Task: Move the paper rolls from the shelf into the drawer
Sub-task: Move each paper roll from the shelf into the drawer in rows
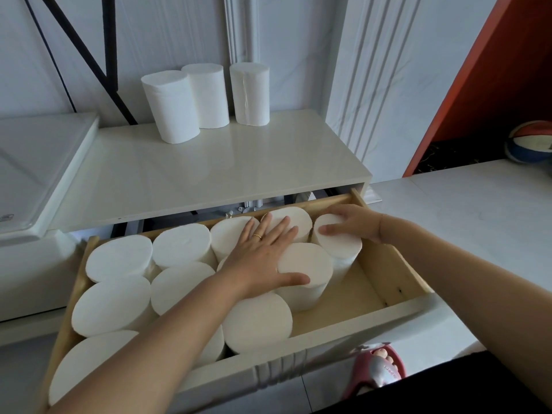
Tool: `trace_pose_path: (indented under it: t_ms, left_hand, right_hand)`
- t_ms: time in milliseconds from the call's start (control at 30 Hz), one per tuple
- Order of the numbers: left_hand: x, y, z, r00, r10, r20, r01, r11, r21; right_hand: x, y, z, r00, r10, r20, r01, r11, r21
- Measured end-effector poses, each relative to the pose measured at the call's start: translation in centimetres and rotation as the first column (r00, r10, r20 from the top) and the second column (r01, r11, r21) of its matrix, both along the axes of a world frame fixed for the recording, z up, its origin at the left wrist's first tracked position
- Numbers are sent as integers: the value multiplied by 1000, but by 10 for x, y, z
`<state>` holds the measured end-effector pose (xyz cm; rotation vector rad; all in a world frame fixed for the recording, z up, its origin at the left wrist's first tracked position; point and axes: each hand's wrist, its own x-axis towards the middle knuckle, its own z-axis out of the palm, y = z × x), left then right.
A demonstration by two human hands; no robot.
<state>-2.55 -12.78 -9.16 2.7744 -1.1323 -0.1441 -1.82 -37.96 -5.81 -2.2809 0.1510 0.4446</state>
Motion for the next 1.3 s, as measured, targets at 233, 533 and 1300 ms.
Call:
trace_pose_path:
  t_ms: [233,533,1300]
  left_hand:
    - [2,1,-3,999,-19,26,19,1000,3]
    - [-4,3,4,997,-75,5,75,997,-19]
    - [-7,-2,-5,997,-32,75,34,999,-24]
  right_hand:
    - [-25,-20,11,969,100,-226,-134,981,-140]
    - [-56,-26,23,870,109,-480,-194,972,-132]
    - [-83,5,-2,838,152,-523,-36,974,225]
